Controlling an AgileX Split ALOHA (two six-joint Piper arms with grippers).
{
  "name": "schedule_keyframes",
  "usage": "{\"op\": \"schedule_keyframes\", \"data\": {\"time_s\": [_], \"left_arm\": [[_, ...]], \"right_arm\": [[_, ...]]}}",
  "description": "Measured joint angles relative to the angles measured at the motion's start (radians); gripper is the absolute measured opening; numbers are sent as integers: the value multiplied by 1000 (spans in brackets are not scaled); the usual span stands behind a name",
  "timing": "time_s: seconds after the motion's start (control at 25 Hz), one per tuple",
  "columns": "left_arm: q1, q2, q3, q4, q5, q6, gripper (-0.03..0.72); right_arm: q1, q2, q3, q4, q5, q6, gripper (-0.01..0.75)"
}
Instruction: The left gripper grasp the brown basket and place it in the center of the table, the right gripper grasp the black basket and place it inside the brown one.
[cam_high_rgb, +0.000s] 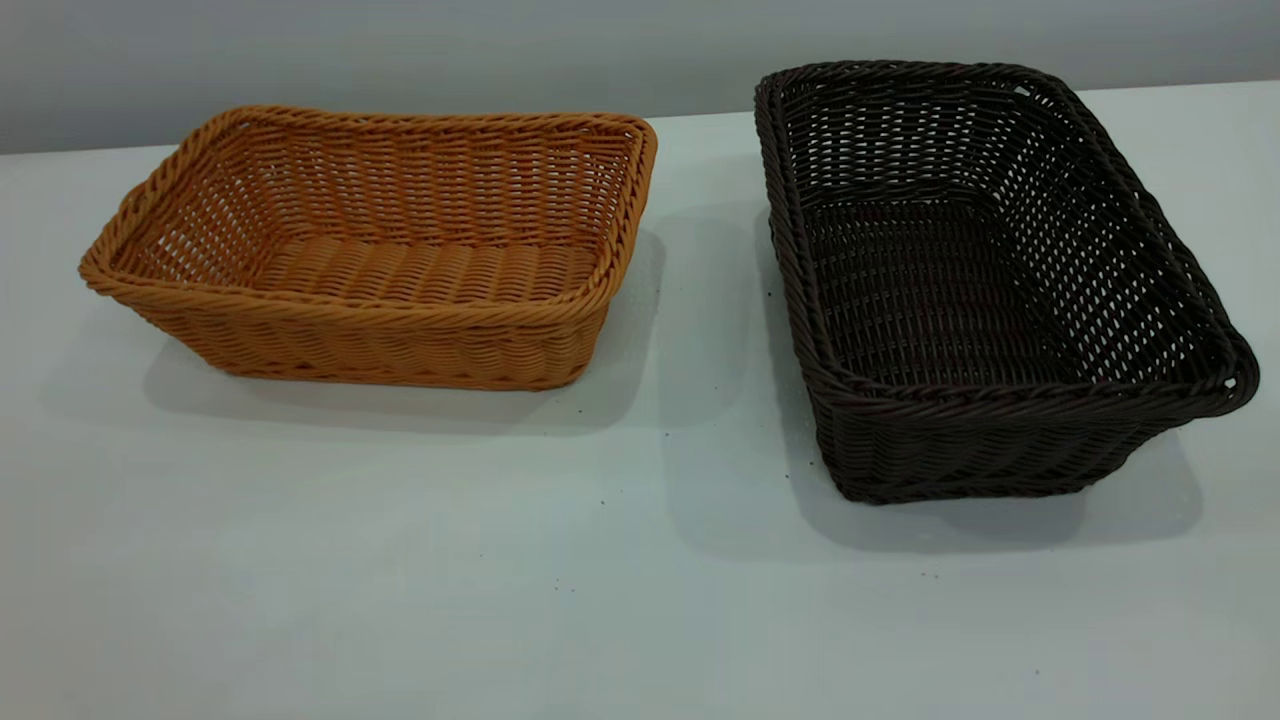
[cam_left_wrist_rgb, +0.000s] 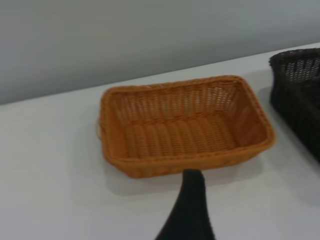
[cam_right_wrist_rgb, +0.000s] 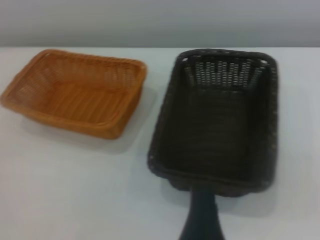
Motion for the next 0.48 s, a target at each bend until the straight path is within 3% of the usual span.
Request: {"op": "schedule_keyframes", "data": {"time_s": [0.24,0.48], "left_arm": [[-41,218,-55,11,-52,85,582],[-43,475,-124,9,-164,181,582]], "right_arm": [[0,202,-13,128,-49,-126,524],[0,374,-12,300,-132,-91,524]]}}
